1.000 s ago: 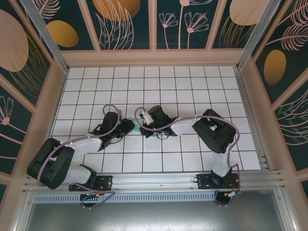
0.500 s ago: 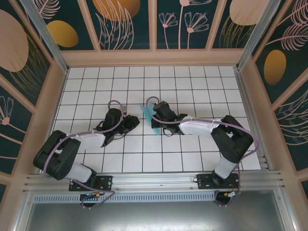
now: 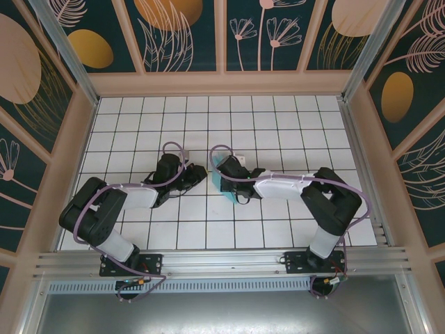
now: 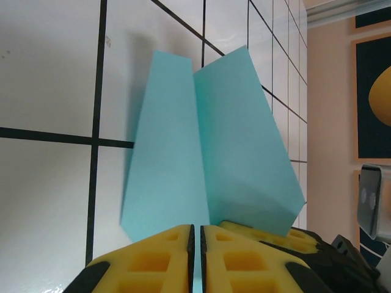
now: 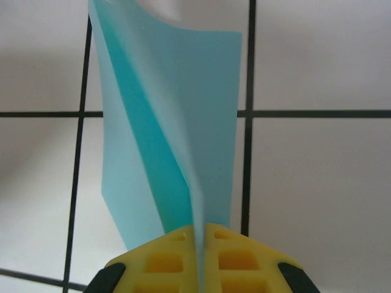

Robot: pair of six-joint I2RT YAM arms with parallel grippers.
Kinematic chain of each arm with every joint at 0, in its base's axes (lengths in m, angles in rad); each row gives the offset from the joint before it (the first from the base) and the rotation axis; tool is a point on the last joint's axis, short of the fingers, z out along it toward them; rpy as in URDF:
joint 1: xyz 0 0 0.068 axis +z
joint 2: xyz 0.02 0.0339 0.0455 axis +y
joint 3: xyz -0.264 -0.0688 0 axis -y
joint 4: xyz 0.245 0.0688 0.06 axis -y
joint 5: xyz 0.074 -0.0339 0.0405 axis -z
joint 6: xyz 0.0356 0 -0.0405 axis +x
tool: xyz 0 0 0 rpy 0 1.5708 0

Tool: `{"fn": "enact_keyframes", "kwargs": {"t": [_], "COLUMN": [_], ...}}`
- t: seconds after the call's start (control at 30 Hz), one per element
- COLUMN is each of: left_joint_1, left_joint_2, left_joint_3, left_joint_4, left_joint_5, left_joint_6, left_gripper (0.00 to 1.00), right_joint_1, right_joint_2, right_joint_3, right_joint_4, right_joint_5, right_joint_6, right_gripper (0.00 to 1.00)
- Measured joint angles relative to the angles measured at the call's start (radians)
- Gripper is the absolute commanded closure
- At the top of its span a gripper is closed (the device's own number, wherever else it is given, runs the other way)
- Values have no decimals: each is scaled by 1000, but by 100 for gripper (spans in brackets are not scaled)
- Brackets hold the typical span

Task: Fold a paper plane with a square sheet of paper (pick it up from the middle)
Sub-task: Fold the wing for the fifth time at the center of the table.

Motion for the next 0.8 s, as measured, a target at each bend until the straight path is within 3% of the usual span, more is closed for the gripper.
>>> {"fn": "enact_keyframes", "kwargs": {"t": [0.33, 0.57, 0.8], "left_joint_1": [0, 0, 0], "left_joint_2": [0, 0, 0], "left_joint_3": [3, 4, 4], "left_joint_4": [0, 0, -5], "left_joint_5": [0, 0, -19], "left_joint_6": [0, 0, 0], "left_gripper": [85, 85, 85], "right_joint_1": [-2, 5, 60], "right_joint_2": [-115, -31, 54], "right_joint_3": [23, 45, 90], "right_joint_4": [-95, -134, -131], "right_joint_5": [203, 287, 280], "right_joint_6": [-18, -71, -132], "right_gripper": [94, 94, 94]}}
